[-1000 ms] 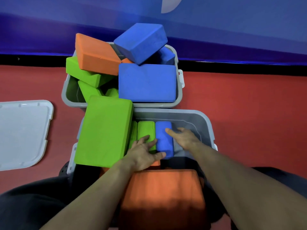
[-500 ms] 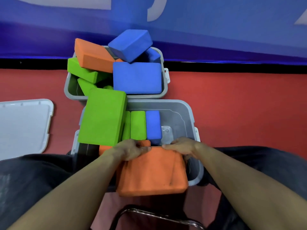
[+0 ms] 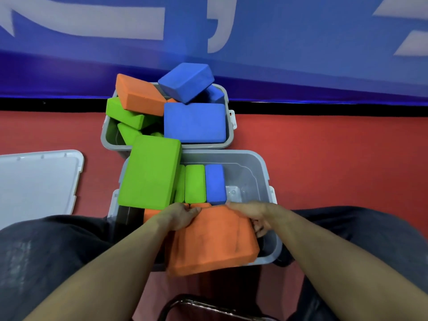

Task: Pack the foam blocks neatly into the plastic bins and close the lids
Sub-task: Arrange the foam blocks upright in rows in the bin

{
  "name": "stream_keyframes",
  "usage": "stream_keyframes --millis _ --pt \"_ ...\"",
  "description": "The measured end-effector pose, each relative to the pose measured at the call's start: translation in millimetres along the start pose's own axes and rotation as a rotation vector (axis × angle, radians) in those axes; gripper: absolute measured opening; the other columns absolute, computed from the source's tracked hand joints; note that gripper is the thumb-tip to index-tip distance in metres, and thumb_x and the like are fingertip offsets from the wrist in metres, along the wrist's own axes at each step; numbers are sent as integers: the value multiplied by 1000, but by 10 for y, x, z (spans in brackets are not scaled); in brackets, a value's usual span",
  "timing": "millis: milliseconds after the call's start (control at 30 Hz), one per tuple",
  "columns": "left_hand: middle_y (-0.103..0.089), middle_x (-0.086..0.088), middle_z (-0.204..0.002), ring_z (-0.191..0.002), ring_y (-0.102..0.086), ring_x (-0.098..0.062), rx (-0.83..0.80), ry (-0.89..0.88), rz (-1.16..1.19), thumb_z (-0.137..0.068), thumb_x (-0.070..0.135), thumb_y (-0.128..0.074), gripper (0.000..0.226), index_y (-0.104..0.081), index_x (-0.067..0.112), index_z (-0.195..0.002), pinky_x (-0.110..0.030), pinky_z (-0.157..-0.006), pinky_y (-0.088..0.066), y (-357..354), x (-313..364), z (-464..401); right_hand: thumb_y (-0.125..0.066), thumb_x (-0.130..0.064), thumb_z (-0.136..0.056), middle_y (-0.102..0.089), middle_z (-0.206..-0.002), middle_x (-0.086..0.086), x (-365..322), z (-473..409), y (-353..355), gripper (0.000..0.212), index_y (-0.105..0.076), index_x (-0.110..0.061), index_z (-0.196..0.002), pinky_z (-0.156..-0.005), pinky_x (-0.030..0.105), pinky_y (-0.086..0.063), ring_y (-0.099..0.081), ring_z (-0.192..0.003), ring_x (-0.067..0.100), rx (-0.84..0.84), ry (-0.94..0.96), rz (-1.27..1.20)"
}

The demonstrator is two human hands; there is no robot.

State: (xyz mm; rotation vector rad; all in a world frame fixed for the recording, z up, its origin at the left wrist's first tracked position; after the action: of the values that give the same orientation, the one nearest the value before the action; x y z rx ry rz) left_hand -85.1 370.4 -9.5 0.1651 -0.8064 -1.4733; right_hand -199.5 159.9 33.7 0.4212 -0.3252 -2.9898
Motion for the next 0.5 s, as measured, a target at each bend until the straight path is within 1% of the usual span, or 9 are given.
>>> stream_keyframes --millis 67,133,167,200,267,300,333,400,500 --pt "-61 -17 -139 -127 -58 -32 66 18 36 -96 68 -44 78 -59 2 -135 -32 -102 -44 76 44 22 -68 -89 -60 -60 -132 5 -52 49 84 105 -52 -22 -139 -99 43 -47 -61 -115 30 68 79 -58" --pt "-64 -19 -133 -121 -61 -33 105 18 111 -95 71 -41 80 -63 2 -129 -34 -97 -46 144 74 8 -70 -93 -45 -69 -123 2 -128 71 257 115 -62 -20 -133 -101 43 -51 -68 -108 25 146 172 -124" --pt "-66 -19 -129 -117 -63 -33 117 18 162 -95 72 -41 80 -65 3 -126 -34 -95 -47 176 103 19 -69 -92 -47 -72 -118 3 -189 151 342 110 -66 -19 -128 -100 42 -54 -71 -105 24 174 226 -162" --pt "-68 -18 -126 -114 -64 -33 138 15 212 -95 72 -41 79 -67 3 -123 -34 -94 -48 204 139 25 -68 -90 -56 -74 -113 3 -248 265 411 98 -68 -18 -124 -95 40 -56 -72 -101 22 185 269 -195" --pt "-67 -19 -126 -115 -63 -33 206 20 313 -94 72 -42 77 -67 5 -122 -35 -96 -46 253 223 53 -61 -78 -80 -74 -107 -1 -360 547 482 67 -67 -23 -118 -77 32 -56 -71 -96 16 154 329 -232" --pt "-65 -19 -129 -120 -60 -34 256 35 358 -93 73 -44 79 -64 5 -127 -36 -100 -44 279 263 82 -59 -72 -87 -72 -108 -3 -392 633 508 59 -64 -25 -121 -71 29 -53 -69 -96 14 145 354 -240" --pt "-62 -21 -134 -126 -56 -35 302 51 396 -92 73 -45 82 -61 4 -132 -37 -105 -42 313 331 115 -59 -68 -89 -71 -110 -4 -421 717 557 57 -62 -26 -128 -69 27 -52 -68 -97 13 152 392 -252" --pt "-52 -24 -144 -136 -46 -37 337 78 486 -90 74 -48 87 -53 3 -141 -40 -114 -37 362 446 186 -68 -60 -88 -70 -117 -3 -465 793 597 64 -55 -23 -139 -70 26 -53 -68 -98 12 191 469 -322" --pt "-36 -24 -153 -141 -39 -39 360 82 557 -71 87 -45 108 -45 12 -149 -42 -120 -29 479 699 371 -82 -54 -77 -65 -126 1 -485 825 665 78 -53 -19 -140 -88 35 -57 -67 -104 17 340 562 -431"
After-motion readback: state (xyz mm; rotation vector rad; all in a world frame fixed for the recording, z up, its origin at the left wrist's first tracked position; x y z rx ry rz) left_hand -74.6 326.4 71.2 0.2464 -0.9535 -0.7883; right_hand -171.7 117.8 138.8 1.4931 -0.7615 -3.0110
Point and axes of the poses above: each hand's wrist, its own z-axis away from the middle knuckle, its own y-axis out of the back of the hand, x = y × z, the point moved 1 cm from there along -z, towards the middle knuckle
